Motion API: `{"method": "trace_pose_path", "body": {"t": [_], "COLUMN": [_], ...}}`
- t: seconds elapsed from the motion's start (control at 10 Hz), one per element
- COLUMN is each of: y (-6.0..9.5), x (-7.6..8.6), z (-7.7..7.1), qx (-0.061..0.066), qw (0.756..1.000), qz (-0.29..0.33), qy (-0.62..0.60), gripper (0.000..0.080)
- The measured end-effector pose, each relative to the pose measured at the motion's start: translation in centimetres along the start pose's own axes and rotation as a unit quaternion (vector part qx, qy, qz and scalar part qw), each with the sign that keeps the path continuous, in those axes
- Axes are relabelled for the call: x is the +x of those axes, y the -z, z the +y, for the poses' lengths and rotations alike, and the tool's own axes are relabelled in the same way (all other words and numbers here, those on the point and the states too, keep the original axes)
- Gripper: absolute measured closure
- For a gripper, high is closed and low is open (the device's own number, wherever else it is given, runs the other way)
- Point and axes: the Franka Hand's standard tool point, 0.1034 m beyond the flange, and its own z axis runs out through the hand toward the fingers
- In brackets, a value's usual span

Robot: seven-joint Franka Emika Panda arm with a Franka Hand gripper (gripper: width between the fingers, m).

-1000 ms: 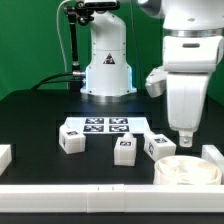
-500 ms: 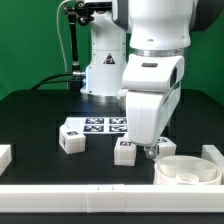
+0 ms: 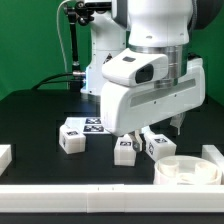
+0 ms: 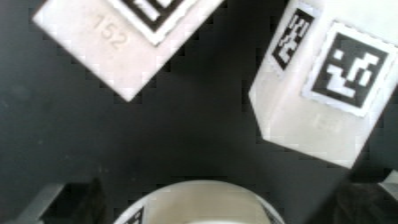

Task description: Assemble stool

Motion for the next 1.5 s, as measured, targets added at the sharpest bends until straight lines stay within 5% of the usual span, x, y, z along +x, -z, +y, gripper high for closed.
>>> {"method": "trace_pose_path", "body": {"t": [0.4, 0.7, 0.9, 1.2, 1.5], "y": [0.0, -0.3, -0.7, -0.7, -1.0], "x": [0.2, 1.0, 0.8, 0.7, -1.1], "z": [-0.4, -3.1, -2.7, -3.0, -2.8], "qx": [0.009, -0.009, 0.000, 0.006, 0.036], "qw": [0.992, 0.957, 0.937, 0.937, 0.938], "qz": [0.003, 0.000, 0.005, -0.008, -0.135], "qy": [-0.129, -0.290, -0.350, -0.348, -0.318], "gripper": [0.0150, 0.0150, 0.0150, 0.0150, 0.0150]}}
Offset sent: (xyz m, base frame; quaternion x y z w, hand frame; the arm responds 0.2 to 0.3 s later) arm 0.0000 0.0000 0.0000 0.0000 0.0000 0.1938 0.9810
